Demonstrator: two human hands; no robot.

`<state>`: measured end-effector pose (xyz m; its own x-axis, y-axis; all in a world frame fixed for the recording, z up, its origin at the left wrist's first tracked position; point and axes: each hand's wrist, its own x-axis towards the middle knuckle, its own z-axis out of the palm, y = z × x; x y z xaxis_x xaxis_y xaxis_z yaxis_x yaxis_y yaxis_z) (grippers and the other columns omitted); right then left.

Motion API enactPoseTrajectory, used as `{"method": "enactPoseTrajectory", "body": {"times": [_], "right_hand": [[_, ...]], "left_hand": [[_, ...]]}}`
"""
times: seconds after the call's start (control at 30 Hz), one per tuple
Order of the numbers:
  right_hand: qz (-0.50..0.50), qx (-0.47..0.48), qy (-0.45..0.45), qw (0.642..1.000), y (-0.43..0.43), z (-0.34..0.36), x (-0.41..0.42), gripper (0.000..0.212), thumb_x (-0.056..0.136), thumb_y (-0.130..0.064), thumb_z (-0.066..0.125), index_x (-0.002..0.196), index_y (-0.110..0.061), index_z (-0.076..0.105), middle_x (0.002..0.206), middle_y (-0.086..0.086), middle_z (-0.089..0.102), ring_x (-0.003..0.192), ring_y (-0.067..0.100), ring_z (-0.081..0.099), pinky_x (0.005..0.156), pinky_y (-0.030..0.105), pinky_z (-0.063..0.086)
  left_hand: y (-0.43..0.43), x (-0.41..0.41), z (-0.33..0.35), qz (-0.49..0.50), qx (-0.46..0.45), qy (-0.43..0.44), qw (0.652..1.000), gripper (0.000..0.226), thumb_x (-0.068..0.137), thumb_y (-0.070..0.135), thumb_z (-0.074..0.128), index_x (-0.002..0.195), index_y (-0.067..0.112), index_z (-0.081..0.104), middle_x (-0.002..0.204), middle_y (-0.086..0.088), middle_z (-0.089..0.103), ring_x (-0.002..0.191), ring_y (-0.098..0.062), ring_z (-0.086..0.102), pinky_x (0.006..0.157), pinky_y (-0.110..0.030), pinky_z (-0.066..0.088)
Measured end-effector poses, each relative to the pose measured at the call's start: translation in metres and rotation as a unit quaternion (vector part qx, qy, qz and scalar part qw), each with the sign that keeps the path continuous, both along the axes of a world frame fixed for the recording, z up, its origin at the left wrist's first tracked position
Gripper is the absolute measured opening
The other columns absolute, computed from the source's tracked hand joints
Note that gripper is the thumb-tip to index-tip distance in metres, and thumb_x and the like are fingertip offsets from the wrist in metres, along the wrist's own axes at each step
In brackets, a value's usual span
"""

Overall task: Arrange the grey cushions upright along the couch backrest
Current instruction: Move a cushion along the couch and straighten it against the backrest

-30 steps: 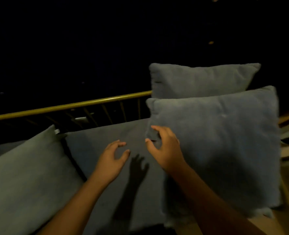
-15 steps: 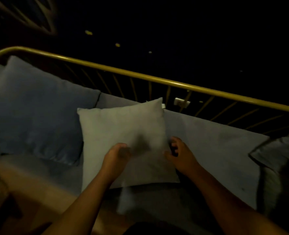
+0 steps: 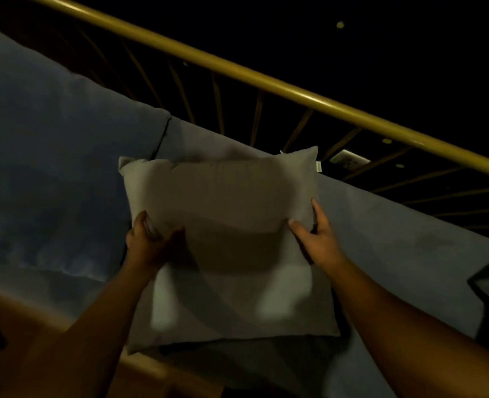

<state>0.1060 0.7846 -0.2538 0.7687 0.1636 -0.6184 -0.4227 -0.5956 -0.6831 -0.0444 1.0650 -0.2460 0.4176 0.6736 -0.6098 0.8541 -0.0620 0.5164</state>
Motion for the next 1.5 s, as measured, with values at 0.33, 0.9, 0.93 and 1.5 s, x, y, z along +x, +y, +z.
{"method": "enactPoseTrajectory", "body": {"times": [0.33, 0.9, 0.93, 1.5], "right_hand": [[-0.052, 0.038, 0.007, 0.998, -0.010, -0.019, -0.007, 0.086, 0.078, -0.055, 0.066, 0.148, -0.042, 0.017, 0.146, -0.003, 0.043, 0.130, 0.020, 0.045, 0.109, 0.045, 0.039], [-0.284, -0.014, -0.010, 0.959, -0.165, 0.029, -0.135, 0.096, 0.066, -0.066, 0.069, 0.146, -0.038, 0.023, 0.147, -0.003, 0.043, 0.130, 0.022, 0.046, 0.109, 0.045, 0.037], [-0.288, -0.012, -0.003, 0.957, -0.167, 0.025, -0.142, 0.090, 0.073, -0.054, 0.072, 0.147, -0.037, 0.023, 0.147, -0.001, 0.043, 0.130, 0.023, 0.046, 0.109, 0.045, 0.037], [-0.188, -0.120, 0.017, 0.975, -0.165, 0.018, -0.164, 0.105, 0.066, -0.057, 0.075, 0.150, -0.034, 0.016, 0.153, 0.011, 0.029, 0.137, 0.035, 0.035, 0.111, 0.049, 0.033]], "left_hand": [[-0.003, -0.012, -0.013, 0.102, -0.091, -0.074, 0.988, 0.088, 0.076, 0.049, 0.066, 0.146, 0.027, 0.019, 0.146, -0.008, 0.040, 0.128, -0.034, 0.043, 0.102, -0.045, 0.038], [-0.126, 0.004, 0.010, -0.125, -0.176, -0.074, 0.974, 0.113, 0.044, 0.057, 0.077, 0.142, 0.028, 0.029, 0.134, -0.002, 0.050, 0.122, -0.024, 0.051, 0.101, -0.046, 0.044], [-0.129, 0.000, 0.008, -0.134, -0.181, -0.073, 0.972, 0.111, 0.046, 0.054, 0.080, 0.141, 0.026, 0.032, 0.132, -0.002, 0.052, 0.121, -0.023, 0.052, 0.099, -0.042, 0.045], [-0.129, -0.030, 0.001, -0.264, -0.070, 0.073, 0.959, 0.119, 0.055, 0.069, 0.073, 0.147, 0.042, 0.002, 0.159, -0.005, 0.014, 0.144, -0.036, 0.014, 0.113, -0.054, 0.025]]}}
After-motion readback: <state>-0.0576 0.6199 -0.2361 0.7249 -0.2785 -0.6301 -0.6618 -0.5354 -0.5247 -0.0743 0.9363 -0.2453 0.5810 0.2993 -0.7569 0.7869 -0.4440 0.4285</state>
